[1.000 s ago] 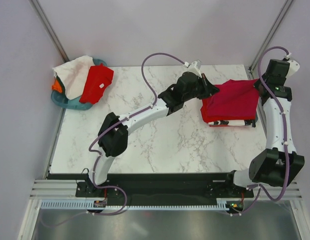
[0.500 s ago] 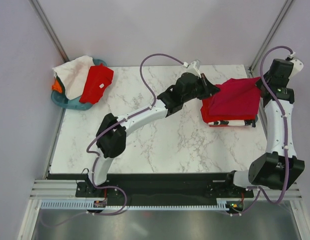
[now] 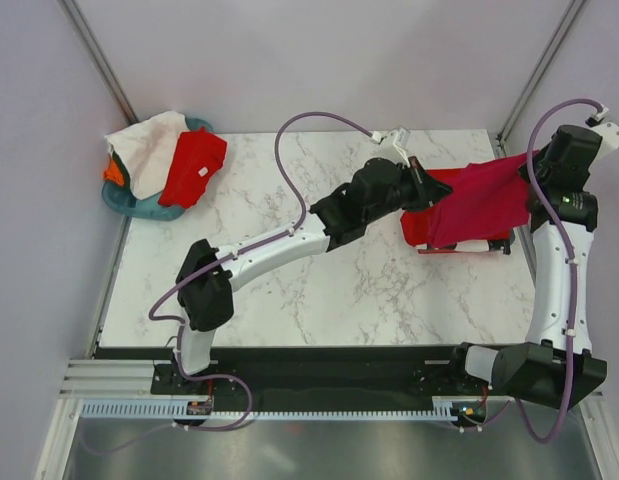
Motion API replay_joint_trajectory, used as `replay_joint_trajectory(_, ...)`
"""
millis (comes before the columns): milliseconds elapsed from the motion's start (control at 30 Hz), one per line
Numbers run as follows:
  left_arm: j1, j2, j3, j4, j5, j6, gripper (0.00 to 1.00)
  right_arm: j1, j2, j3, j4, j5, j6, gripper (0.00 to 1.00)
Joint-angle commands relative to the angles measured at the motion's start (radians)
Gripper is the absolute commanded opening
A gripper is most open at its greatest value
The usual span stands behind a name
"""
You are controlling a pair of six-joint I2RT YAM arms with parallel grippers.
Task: Fold and stack the t-shirts
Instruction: Neatly place the folded tshirt to the corner
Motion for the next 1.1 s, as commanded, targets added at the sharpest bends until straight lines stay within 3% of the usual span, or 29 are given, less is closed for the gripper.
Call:
replay_joint_trajectory(0, 0.002, -0.053, -0.020, 0.021, -0.038, -0.040, 0.02, -0.006, -0.031, -0.022, 0.020, 0.021, 0.002, 0.00)
replay_joint_trajectory(400, 0.016, -0.032, -0.037, 0.022, -0.009, -0.071, 0.02, -0.008, -0.066, -0.131, 0.065, 0.019, 0.024, 0.00)
replay_joint_trajectory(1067, 0.156, 0.165, 0.070, 0.067, 0.123, -0.209, 0.02, -0.008, 0.162, -0.060, 0.177, -0.008, 0.045, 0.00)
